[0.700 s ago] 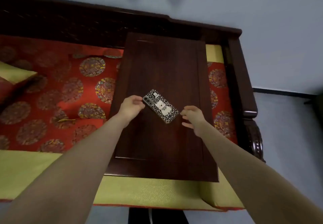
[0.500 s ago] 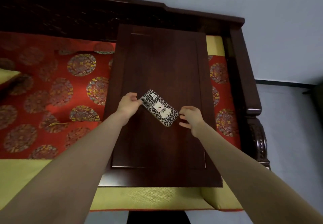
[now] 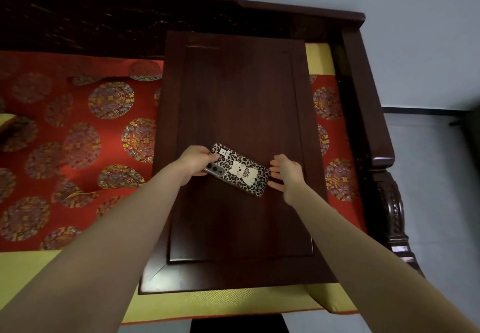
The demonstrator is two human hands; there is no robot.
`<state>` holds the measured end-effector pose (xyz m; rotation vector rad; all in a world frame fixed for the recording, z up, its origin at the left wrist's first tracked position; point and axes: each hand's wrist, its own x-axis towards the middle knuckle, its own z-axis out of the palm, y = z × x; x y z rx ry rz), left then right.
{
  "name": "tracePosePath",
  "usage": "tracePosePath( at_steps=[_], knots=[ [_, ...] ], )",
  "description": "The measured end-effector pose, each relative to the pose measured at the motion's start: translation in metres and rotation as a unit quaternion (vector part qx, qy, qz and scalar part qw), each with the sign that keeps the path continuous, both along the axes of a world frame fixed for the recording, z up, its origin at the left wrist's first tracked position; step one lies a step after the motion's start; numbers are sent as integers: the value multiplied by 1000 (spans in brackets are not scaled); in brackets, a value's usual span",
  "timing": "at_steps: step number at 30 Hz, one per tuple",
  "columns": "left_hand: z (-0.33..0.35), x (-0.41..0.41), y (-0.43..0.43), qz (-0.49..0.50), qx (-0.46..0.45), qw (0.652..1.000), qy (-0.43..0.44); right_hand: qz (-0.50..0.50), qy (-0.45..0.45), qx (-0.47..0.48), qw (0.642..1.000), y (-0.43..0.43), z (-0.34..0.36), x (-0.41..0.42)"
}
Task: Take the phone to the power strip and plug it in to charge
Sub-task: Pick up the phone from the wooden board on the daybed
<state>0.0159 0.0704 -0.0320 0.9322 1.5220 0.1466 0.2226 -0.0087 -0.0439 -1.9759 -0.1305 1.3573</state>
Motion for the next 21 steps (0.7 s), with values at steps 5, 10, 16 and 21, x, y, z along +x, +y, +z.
tracePosePath(
  at_steps=[5, 10, 16, 21],
  knots=[
    [0, -17, -11, 74, -20, 992, -99, 54, 9, 20, 998, -5, 5, 3],
    [10, -42, -32, 131, 6, 981, -143, 129, 50, 37, 990, -7, 22, 2],
    [45, -89, -70, 206, 40, 963, -166, 195, 88, 92, 973, 9, 55, -35],
    [74, -163, -132, 291, 89, 946, -115, 334, 91, 116, 931, 22, 88, -115]
  ],
)
